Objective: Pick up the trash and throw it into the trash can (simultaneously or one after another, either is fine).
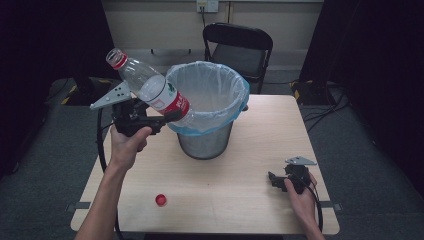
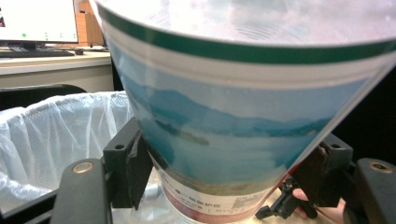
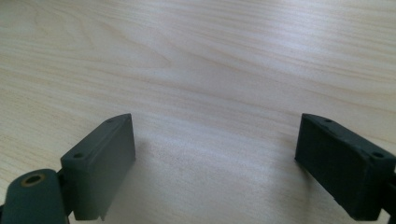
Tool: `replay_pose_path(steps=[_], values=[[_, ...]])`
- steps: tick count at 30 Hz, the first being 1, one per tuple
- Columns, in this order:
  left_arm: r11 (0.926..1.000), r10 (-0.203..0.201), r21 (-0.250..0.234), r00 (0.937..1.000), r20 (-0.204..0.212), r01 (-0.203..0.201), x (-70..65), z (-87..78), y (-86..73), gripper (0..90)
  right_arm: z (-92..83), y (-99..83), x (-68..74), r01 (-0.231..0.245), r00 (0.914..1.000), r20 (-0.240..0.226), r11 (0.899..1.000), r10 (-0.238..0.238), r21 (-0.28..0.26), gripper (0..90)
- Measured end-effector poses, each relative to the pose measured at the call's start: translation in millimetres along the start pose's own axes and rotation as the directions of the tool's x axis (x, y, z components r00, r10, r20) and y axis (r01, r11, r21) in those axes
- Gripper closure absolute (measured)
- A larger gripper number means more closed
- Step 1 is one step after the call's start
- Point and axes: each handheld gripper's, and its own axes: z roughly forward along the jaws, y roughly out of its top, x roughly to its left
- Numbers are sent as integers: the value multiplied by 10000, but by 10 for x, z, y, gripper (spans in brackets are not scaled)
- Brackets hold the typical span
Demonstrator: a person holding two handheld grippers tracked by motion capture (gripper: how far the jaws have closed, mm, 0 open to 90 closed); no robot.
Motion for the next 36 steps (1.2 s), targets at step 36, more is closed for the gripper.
replay_pose_path(steps=[36], values=[[9990,262,390,9972,-702,-235,451,562,264,293,0,0,0,-4,10000,3,10000,4,2,110]])
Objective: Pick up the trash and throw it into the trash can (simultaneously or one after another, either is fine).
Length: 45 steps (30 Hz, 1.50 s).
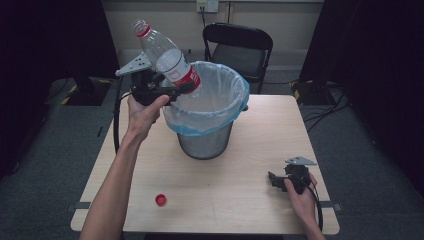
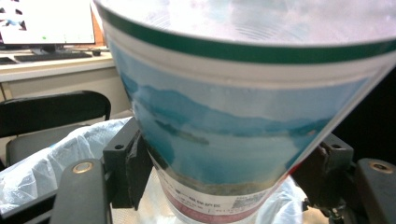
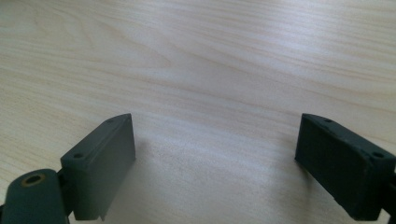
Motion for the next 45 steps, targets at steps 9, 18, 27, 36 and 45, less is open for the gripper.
replay_pose_path(steps=[9,18,27,36,45], values=[[9987,-488,122,9986,-221,491,121,80,-48,259,0,0,0,1,10000,-2,10000,-1,-1,110],[9973,-646,342,9977,-225,654,140,111,-74,272,0,0,0,4,10000,0,10000,-4,-1,110],[9978,-593,290,9979,-277,601,128,98,-60,222,0,0,0,5,10000,-4,10000,-5,-6,110],[9976,-647,223,9965,-522,659,153,-45,-86,194,0,0,0,13,10000,-4,10000,-13,2,110],[9971,-736,144,9949,-690,748,195,-235,-118,205,0,0,0,9,10000,-3,10000,-9,2,110]])
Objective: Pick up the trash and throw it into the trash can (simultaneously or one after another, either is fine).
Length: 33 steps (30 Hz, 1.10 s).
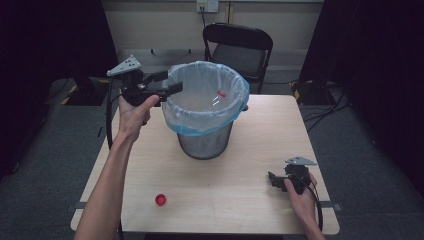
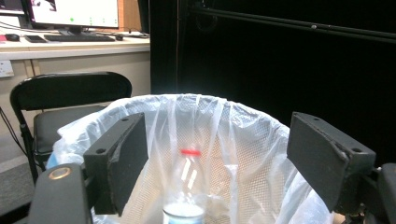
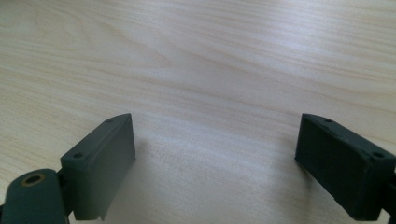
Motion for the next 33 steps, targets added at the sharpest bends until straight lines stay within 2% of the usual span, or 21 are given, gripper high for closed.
replay_pose_path(steps=[4,5,10,13,15,23,26,29,31,33], values=[[10000,59,32,10000,2,-59,6,-91,3,237,0,0,0,0,10000,-1,10000,0,0,110],[9999,147,63,9998,-154,-146,-21,-129,5,237,0,0,0,3,10000,0,10000,-3,2,110],[9996,280,11,9994,-194,-280,-54,-258,-2,223,0,0,0,0,10000,-1,10000,0,-1,110],[9999,163,-15,9997,-192,-163,-51,-299,-16,219,0,0,0,3,10000,0,10000,-3,0,110],[10000,-26,94,9998,-195,28,-43,-334,-44,218,0,0,0,3,10000,-2,10000,-3,0,110],[9993,205,319,9998,-68,-203,-78,-485,-144,216,0,0,0,-1,10000,1,10000,1,0,110],[9998,119,157,9998,-150,-117,-78,-547,-194,213,0,0,0,1,10000,0,10000,-1,-1,110],[9996,-232,-187,9997,-17,232,-60,-609,-283,214,0,0,0,2,10000,-1,10000,-2,0,110],[9999,-145,-54,9996,-240,143,-60,-638,-343,213,0,0,0,2,10000,0,10000,-2,-1,110],[9999,-128,96,9997,-231,130,-64,-683,-412,211,0,0,0,1,10000,0,10000,-1,-2,110]])
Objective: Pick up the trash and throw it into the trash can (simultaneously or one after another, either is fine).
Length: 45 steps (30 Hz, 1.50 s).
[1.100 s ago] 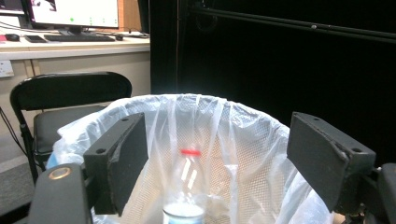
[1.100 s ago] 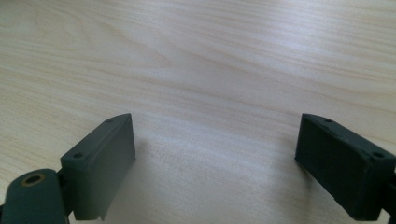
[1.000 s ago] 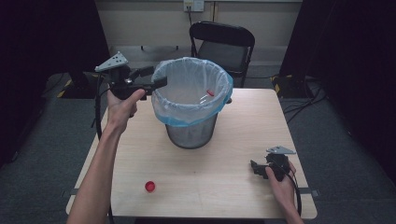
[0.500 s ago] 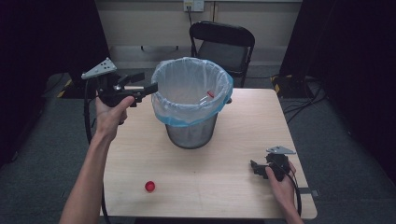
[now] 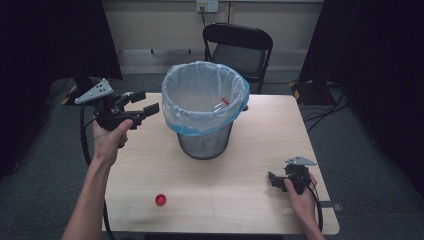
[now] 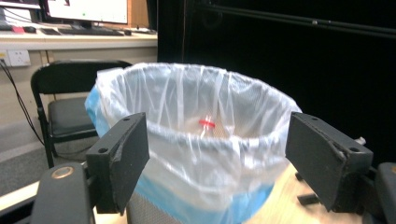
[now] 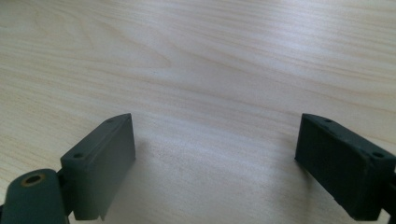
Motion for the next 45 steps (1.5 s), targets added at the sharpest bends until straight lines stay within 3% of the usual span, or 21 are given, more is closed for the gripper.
replay_pose_path(steps=[5,7,14,21,24,30,33,36,45], values=[[10000,15,39,10000,-54,-15,0,-65,-86,207,0,0,0,-1,10000,0,10000,1,2,110],[9997,-124,203,9999,-50,124,10,-75,-117,207,0,0,0,-1,10000,-1,10000,1,0,110],[9981,-48,606,9999,-129,55,0,-154,-279,207,0,0,0,-3,10000,-1,10000,3,2,110],[9943,55,1063,9999,-142,-39,-100,-227,-492,206,0,0,0,0,10000,-1,10000,0,0,110],[9912,-84,1323,9999,141,65,-127,-249,-576,219,0,0,0,-1,10000,-2,10000,1,0,110],[9821,64,1885,10000,68,-76,-169,-244,-747,219,0,0,0,0,10000,0,10000,0,0,110],[9779,85,2090,9998,-182,-46,-180,-219,-850,222,0,0,0,0,10000,-2,10000,0,-1,110],[9768,-31,2141,9999,-135,59,-191,-206,-897,222,0,0,0,-2,10000,-2,10000,2,0,110],[9628,102,2702,9999,-23,-92,-266,-175,-1104,211,0,0,0,-1,10000,-1,10000,1,1,110]])
